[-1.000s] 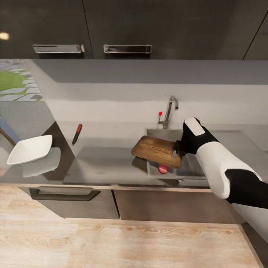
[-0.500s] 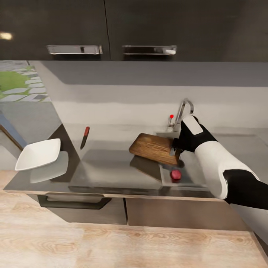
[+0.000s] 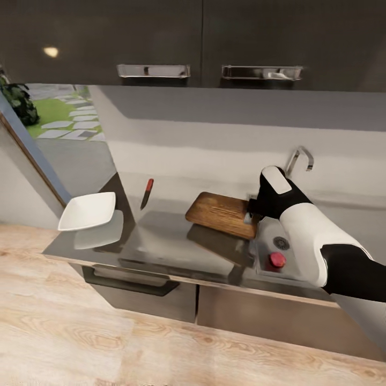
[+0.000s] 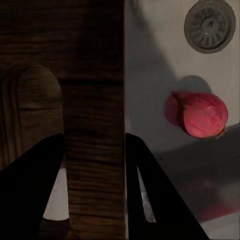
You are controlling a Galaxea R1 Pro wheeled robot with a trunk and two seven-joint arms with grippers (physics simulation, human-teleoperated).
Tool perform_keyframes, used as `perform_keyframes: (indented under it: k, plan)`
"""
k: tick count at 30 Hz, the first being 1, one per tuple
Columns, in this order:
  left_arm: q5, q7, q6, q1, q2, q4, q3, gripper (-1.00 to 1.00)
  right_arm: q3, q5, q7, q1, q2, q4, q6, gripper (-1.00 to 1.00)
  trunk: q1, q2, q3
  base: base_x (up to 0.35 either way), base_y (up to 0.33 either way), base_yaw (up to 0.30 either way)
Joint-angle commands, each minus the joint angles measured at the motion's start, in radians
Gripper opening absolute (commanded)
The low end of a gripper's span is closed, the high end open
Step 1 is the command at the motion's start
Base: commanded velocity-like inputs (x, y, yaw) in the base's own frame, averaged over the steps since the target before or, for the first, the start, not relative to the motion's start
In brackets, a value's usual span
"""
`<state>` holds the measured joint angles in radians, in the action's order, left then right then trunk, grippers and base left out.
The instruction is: In the kitchen, take the Vidalia onion out of the sink, dice it on the chopping board with the paring knife, put the diced onion into the bowl on the countertop, then place both the paring knife and the chopping board into the sink.
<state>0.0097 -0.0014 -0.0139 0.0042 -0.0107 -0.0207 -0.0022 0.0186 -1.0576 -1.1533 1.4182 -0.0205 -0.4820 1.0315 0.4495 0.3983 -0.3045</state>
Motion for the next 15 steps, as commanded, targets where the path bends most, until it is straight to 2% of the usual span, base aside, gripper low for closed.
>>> perform_keyframes:
  k: [1,7,11,15]
  plan:
    - [0.001,0.000,-0.001,0.000,0.000,-0.001,0.000,1.00,0.002,-0.011,-0.009,0.001,-0.002,-0.001,0.002,-1.00,0.000,0.002,-0.001,0.000,0.000,0.268]
    - [0.001,0.001,-0.001,0.000,0.000,-0.001,0.000,1.00,0.003,-0.012,-0.009,0.001,-0.007,-0.001,0.002,-1.00,0.000,0.002,-0.001,0.000,0.000,0.225]
    - [0.001,0.001,-0.001,0.000,0.000,-0.001,-0.001,1.00,0.003,-0.012,-0.009,0.001,-0.007,-0.001,0.002,-1.00,0.000,0.002,-0.001,-0.005,-0.015,0.063]
    - [0.001,0.001,-0.001,0.000,0.000,-0.002,0.000,1.00,0.003,-0.012,-0.009,0.001,-0.007,-0.001,0.002,-1.00,0.000,0.002,-0.001,-0.087,-0.185,0.011]
